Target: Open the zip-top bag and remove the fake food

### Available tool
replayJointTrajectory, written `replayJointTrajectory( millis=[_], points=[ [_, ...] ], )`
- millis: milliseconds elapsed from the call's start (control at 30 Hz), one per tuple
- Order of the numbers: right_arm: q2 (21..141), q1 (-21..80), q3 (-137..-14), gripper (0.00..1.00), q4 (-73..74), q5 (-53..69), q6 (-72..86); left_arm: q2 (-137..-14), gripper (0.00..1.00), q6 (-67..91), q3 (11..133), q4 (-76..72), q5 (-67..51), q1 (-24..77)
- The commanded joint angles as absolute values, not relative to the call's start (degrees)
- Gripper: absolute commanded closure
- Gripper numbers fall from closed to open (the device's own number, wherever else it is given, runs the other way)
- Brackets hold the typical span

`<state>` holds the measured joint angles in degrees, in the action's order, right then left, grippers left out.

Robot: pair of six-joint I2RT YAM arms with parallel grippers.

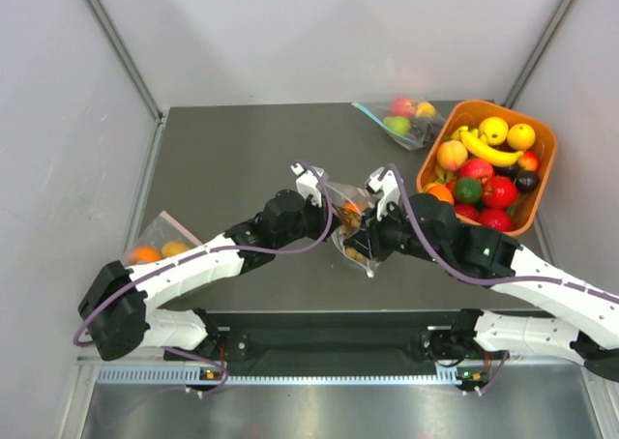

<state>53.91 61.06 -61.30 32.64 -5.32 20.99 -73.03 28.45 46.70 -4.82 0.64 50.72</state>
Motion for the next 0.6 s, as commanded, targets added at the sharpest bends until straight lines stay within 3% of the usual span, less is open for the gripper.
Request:
replayJointTrajectory(
  millis=[0, 567],
  points=[
    [52.0, 60.6, -64.4, 0.92, 29.5, -1.2, 20.2, -72.8, 1.0, 27.4, 49.2, -5.7, 3.7, 50.6],
    [48.0, 60.1, -66.7, 0.93, 25.5, -12.4, 16.7, -71.0, 1.0, 28.9, 43.9, -9.0, 1.6, 50.3]
  ],
)
